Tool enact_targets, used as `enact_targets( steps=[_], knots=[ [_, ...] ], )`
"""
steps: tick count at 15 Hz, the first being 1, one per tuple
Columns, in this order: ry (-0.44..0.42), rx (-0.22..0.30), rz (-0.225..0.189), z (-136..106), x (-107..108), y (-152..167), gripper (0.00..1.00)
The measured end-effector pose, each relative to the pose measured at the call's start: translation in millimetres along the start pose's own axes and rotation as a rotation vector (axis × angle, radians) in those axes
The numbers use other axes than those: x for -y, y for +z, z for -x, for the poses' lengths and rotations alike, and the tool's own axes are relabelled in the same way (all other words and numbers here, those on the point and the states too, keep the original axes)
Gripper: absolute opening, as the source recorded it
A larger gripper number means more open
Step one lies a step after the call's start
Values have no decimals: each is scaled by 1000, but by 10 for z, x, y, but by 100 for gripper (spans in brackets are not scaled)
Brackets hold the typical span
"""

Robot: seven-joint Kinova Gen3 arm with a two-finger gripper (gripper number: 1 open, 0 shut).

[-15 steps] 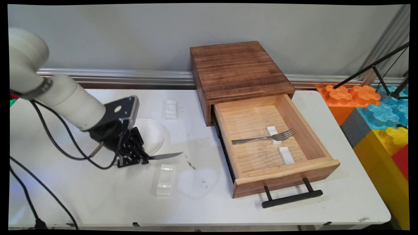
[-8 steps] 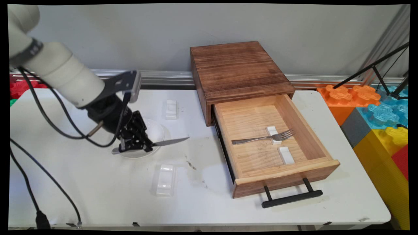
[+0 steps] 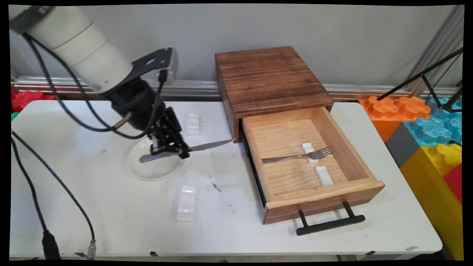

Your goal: Place the picked object into the drawer

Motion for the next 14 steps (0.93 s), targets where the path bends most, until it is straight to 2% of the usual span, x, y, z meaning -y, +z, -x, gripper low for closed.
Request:
enact_targets(
  steps=[6,14],
  knots=[
    [-9,-40,20,-559,-30,19,0],
    [-20,-71,20,-1191,30,307,0]
  ],
)
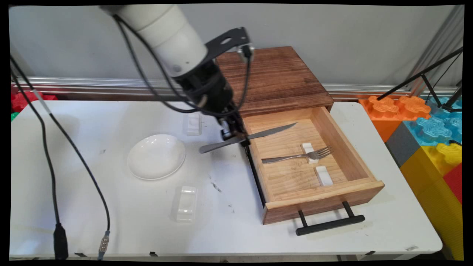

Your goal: Place the picked object into the drawer

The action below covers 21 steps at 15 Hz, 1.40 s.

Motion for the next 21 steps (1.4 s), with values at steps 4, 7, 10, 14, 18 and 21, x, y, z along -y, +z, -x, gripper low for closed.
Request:
enact_targets(
  steps=[4,7,10,14,18,21],
  knots=[
    [-2,-17,-2,-266,42,252,0],
    [-2,-31,-5,-442,64,486,0],
    [5,-48,-6,-608,79,735,0],
    [24,-68,-5,-799,80,1058,0],
    [35,-83,-6,-942,87,1357,0],
    [38,-88,-4,-990,87,1539,0]
  ],
)
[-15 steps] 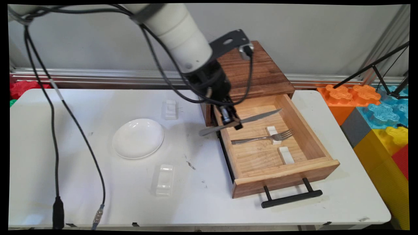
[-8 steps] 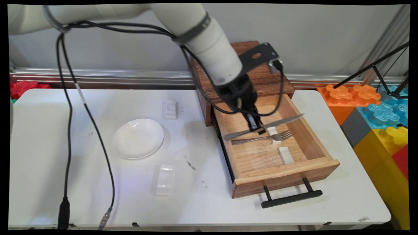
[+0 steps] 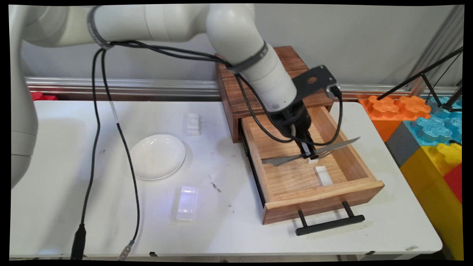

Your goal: Place the picked object into the drawer

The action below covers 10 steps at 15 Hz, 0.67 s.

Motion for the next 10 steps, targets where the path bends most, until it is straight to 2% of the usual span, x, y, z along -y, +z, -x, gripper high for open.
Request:
enact_targets(
  steps=[10],
  knots=[
    [-28,6,19,109,52,587,0]
  ],
)
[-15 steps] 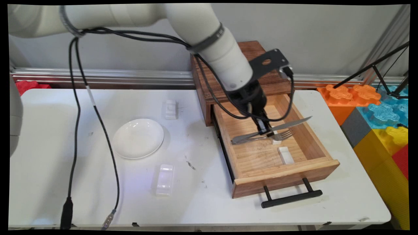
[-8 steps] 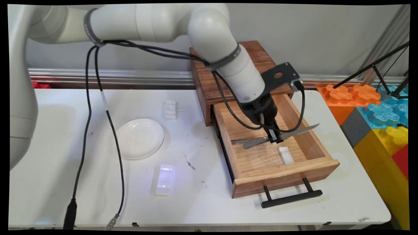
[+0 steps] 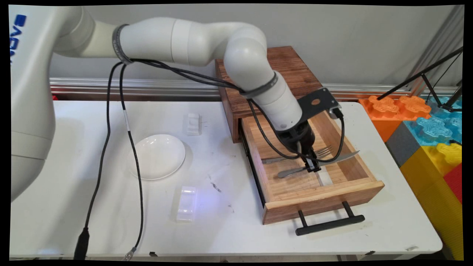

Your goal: Place the picked object into the drawer

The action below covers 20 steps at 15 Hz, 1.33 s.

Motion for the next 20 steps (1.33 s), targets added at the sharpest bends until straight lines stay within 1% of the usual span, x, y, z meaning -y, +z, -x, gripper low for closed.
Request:
enact_targets(
  steps=[9,17,18,20],
  knots=[
    [-11,10,30,128,68,283,0],
    [-16,22,49,205,132,366,0],
    [-17,21,51,208,137,364,100],
    [-16,20,53,206,146,360,100]
  ],
)
